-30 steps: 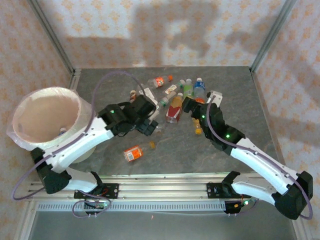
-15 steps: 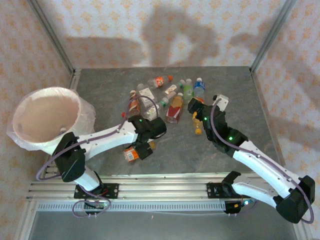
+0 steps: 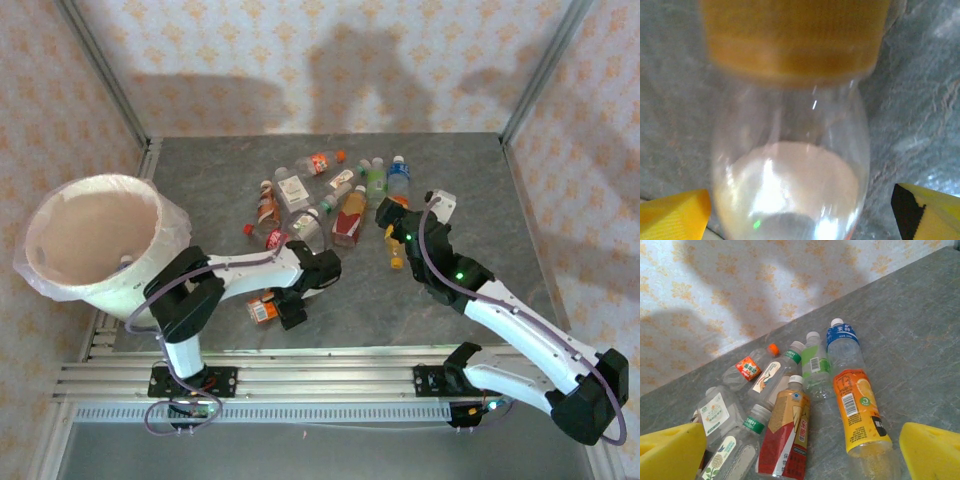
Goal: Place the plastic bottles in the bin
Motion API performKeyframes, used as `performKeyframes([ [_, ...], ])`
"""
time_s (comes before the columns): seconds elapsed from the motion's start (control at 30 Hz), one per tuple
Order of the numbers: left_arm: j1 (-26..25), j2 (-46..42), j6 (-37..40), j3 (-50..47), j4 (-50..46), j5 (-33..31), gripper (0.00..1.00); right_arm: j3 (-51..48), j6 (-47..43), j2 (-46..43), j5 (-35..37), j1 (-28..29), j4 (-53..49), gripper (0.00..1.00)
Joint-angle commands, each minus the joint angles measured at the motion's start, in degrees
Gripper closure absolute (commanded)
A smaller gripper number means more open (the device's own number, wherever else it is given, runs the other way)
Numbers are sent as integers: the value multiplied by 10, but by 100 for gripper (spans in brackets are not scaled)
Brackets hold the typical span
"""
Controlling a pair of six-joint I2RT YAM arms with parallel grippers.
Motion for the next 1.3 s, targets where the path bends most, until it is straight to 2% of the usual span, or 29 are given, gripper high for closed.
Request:
performKeyframes([
  [0.0,11,20,26,-3,32,13,10,-7,2,-10,27,-3,-21,1],
  [0.17,26,23,29,-12,54,27,17,-12,-1,-15,39,-4,-24,1],
  [0.37,34,-4,30,-6,43,43,39,-8,1,-5,35,-4,-18,1],
  [0.43,36,-18,29,-6,42,32,42,-6,2,0,29,-4,-13,1],
  [0.67,53,-78,16,-7,51,19,52,-13,-75,8,-141,-4,87,1],
  [0.8,61,-121,-2,-1,59,18,56,-7,-94,19,-183,-4,102,1],
  [1.0,102,-186,-32,32,53,59,56,-9,-129,24,-245,-3,134,1],
  [1.13,130,-226,-48,55,62,89,56,-6,-144,25,-258,-4,138,1],
  [1.17,135,-235,-57,61,66,84,56,-5,-144,26,-257,-4,137,1],
  [1.27,147,-266,-110,98,71,7,57,-4,-143,26,-245,-3,134,1],
])
